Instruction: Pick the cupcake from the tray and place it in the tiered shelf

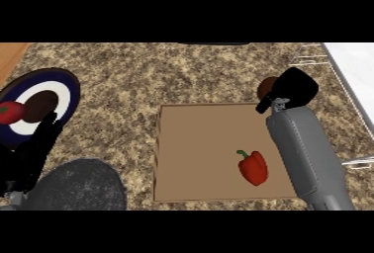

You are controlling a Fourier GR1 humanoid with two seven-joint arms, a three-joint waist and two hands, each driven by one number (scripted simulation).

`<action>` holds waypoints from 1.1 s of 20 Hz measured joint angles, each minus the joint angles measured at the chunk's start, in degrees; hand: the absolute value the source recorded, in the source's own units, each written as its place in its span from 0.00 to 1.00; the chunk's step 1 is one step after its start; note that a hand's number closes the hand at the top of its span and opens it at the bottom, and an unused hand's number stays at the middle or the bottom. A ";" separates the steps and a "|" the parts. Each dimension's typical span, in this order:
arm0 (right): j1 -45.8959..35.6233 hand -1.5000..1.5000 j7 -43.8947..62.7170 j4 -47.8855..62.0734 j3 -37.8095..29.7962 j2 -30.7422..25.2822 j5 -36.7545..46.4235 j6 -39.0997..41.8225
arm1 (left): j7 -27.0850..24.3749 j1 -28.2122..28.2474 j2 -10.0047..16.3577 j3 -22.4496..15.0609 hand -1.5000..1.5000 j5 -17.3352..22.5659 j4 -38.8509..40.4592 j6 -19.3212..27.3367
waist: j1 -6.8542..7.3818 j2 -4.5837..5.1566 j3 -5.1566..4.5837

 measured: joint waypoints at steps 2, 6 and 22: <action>-3.32 1.00 1.48 2.02 -2.82 -0.36 1.71 -1.33 | 0.20 -0.16 -0.37 -0.41 0.50 -0.30 -0.27 0.18 | 0.44 -0.02 0.00; -9.63 1.00 3.47 4.39 -6.76 -0.86 5.46 -3.61 | 0.15 -1.06 -0.79 -0.73 0.50 -0.91 0.62 0.30 | 0.47 -0.16 -0.04; -26.44 1.00 7.01 -5.85 -14.44 3.89 22.50 -7.51 | -0.49 0.10 -0.14 0.90 0.50 -0.93 1.73 -0.83 | -0.60 -1.04 -0.10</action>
